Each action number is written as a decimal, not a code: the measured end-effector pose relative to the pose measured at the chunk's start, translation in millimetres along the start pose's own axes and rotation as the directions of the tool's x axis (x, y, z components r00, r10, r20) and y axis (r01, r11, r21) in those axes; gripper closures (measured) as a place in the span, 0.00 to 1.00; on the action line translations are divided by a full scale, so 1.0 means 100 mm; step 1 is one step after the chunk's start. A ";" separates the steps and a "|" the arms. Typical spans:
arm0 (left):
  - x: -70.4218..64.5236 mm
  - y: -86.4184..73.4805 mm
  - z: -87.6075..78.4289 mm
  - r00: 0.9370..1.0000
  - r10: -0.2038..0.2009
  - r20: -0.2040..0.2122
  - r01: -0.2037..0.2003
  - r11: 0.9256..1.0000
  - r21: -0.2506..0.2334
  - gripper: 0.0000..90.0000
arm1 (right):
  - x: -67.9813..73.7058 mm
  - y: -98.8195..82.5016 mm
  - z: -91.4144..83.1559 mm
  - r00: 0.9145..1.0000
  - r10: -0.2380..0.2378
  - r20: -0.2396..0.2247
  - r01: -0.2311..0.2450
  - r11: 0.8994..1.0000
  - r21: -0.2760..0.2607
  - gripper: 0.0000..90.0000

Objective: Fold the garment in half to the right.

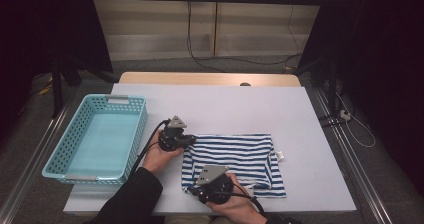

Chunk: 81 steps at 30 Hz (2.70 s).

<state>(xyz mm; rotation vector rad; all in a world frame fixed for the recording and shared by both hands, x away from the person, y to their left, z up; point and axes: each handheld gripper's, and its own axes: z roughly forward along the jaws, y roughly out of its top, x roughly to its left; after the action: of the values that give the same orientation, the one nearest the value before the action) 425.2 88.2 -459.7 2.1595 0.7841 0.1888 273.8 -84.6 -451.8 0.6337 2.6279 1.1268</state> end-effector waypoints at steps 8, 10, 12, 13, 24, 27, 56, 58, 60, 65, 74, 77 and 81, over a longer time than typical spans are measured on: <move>0.01 0.02 0.01 0.999 -0.042 -0.022 0.042 0.999 -0.008 0.95 | 0.03 -0.02 0.00 0.999 -0.033 -0.016 0.033 0.999 -0.008 0.60; 0.02 0.02 0.00 0.998 -0.053 -0.019 0.053 0.999 -0.005 0.95 | 0.03 -0.01 0.00 1.000 -0.024 -0.018 0.024 1.000 -0.001 0.60; 0.03 0.02 -0.01 0.998 -0.069 -0.012 0.068 0.997 -0.024 0.96 | 0.02 -0.02 0.01 1.000 -0.025 -0.017 0.024 1.000 -0.007 0.62; 0.01 0.01 -0.01 0.995 -0.098 0.000 0.097 0.995 -0.027 0.96 | 0.02 -0.01 0.01 1.000 -0.028 -0.014 0.028 1.000 -0.003 0.62; 0.07 0.02 -0.05 0.992 -0.124 0.022 0.125 0.991 -0.049 0.96 | -0.05 -0.04 -0.01 1.000 0.021 0.005 -0.021 1.000 -0.016 0.88; 0.10 0.02 -0.06 0.987 -0.151 0.060 0.156 0.984 -0.081 0.96 | -0.10 -0.05 -0.02 0.996 0.083 -0.014 -0.084 0.996 -0.028 0.92; 0.12 0.07 -0.22 0.982 -0.179 0.068 0.187 0.971 -0.149 0.95 | -0.12 0.03 -0.20 0.986 0.158 -0.049 -0.164 0.975 -0.152 0.93; 0.12 0.08 -0.23 0.981 -0.180 0.070 0.188 0.971 -0.148 0.95 | -0.12 0.03 -0.21 0.983 0.173 -0.056 -0.180 0.971 -0.158 0.93; 0.11 0.09 -0.24 0.979 -0.189 0.070 0.198 0.967 -0.161 0.95 | -0.12 0.03 -0.21 0.982 0.180 -0.061 -0.188 0.967 -0.171 0.93; 0.11 0.10 -0.28 0.983 -0.174 0.056 0.181 0.971 -0.156 0.95 | -0.12 0.06 -0.25 0.983 0.177 -0.054 -0.184 0.965 -0.187 0.93; 0.09 0.18 -0.37 0.986 -0.157 0.055 0.164 0.969 -0.184 0.95 | -0.09 0.12 -0.31 0.983 0.175 -0.050 -0.182 0.959 -0.216 0.93; 0.09 0.21 -0.40 0.984 -0.170 0.054 0.177 0.964 -0.196 0.95 | -0.10 0.15 -0.32 0.985 0.166 -0.049 -0.173 0.959 -0.223 0.93; 0.12 0.22 -0.42 0.985 -0.167 0.039 0.172 0.966 -0.193 0.95 | -0.11 0.20 -0.34 0.985 0.167 -0.052 -0.174 0.956 -0.235 0.93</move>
<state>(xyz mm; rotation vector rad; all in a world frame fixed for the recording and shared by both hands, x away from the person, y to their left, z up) 429.0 111.8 -417.2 1.8962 0.8947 0.1469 277.5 -99.8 -413.8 0.8082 2.4454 1.4866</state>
